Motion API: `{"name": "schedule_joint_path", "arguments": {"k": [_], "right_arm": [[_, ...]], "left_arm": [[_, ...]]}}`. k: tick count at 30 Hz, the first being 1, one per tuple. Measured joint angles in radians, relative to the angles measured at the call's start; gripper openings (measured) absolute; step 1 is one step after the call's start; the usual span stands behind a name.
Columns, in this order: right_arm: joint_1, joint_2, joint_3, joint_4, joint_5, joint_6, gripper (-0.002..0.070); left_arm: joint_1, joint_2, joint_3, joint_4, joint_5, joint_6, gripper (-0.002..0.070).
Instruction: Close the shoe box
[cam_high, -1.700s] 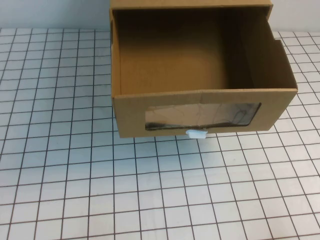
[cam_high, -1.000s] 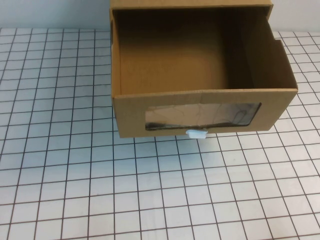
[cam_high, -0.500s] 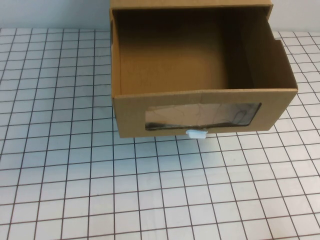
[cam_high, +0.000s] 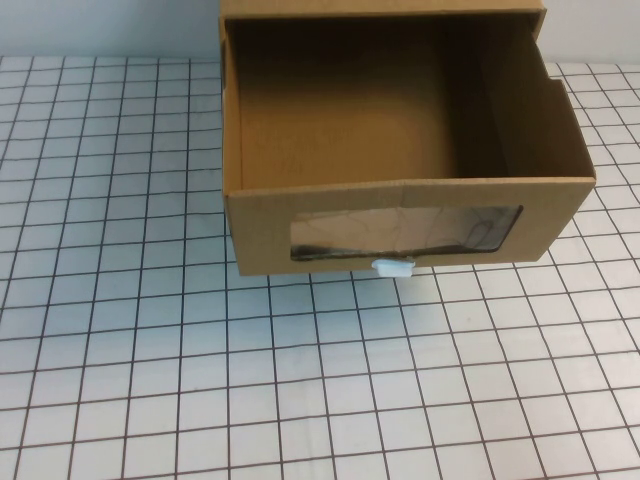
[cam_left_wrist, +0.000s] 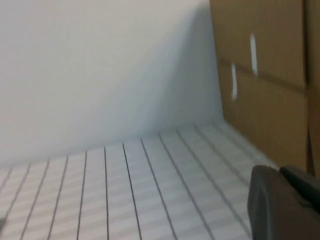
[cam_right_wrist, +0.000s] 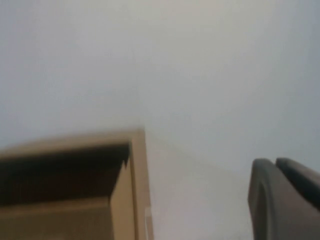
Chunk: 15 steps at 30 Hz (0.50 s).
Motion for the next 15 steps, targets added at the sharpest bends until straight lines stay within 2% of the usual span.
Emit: {"name": "schedule_joint_path", "arguments": {"k": [6, 12, 15], "right_arm": [[0.0, 0.0, 0.0, 0.004, -0.378, 0.0, -0.0013], [0.0, 0.0, 0.0, 0.023, -0.564, 0.0, -0.0013], [0.0, 0.0, 0.0, 0.039, -0.644, 0.01, -0.0013]], "left_arm": [[0.0, 0.0, 0.0, -0.007, -0.39, -0.164, -0.0005], [0.0, 0.0, 0.0, -0.007, -0.57, -0.193, -0.0005], [0.0, 0.0, 0.0, -0.007, -0.764, -0.3, -0.0005]]}}
